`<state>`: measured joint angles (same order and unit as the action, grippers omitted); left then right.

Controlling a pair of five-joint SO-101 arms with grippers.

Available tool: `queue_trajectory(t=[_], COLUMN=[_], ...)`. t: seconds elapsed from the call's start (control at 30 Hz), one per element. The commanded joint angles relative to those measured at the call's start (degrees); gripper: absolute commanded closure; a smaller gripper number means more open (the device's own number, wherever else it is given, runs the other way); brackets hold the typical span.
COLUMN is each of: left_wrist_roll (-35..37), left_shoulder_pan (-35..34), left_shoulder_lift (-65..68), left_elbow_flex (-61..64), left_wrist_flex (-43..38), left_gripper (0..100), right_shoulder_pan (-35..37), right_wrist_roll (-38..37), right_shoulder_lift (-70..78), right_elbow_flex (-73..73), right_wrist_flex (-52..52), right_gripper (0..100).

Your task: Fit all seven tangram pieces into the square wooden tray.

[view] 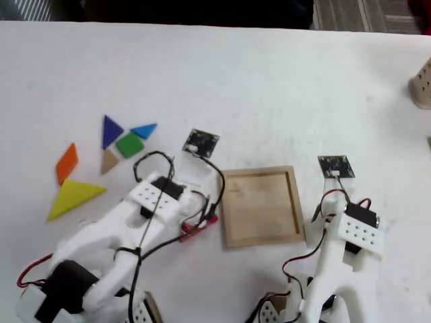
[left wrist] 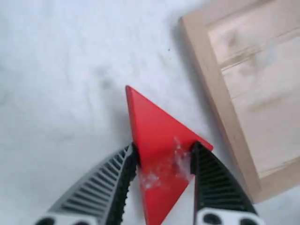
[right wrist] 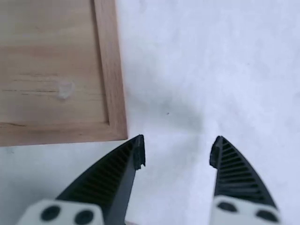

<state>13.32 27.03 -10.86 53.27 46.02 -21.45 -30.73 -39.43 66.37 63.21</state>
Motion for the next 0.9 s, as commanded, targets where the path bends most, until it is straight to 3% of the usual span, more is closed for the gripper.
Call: queue_trajectory(t=[0.0, 0.2, 0.43, 0.87], left_wrist_roll=[-0.4, -0.4, -0.4, -0.5], left_shoulder_pan=[0.6, 0.7, 7.4, 16.1], left_shoulder_lift=[0.9, 0.9, 0.9, 0.8], left_elbow_flex=[0.4, -0.4, -0.4, -4.5], left_wrist_flex=[-0.6, -0.4, 0.0, 11.2], left_gripper=[84, 84, 85, 85], right_shoulder_pan=[0.8, 0.8, 0.8, 0.5], right_wrist_roll=[-0.6, -0.6, -0.6, -0.5], right_shoulder_lift=[-1.0, -1.0, -1.0, -1.0], right_elbow_flex=[-0.2, -0.2, -0.2, -0.2], right_wrist_flex=[-1.2, -1.4, -1.5, -2.5], right_gripper=[77.9, 77.9, 77.9, 78.1])
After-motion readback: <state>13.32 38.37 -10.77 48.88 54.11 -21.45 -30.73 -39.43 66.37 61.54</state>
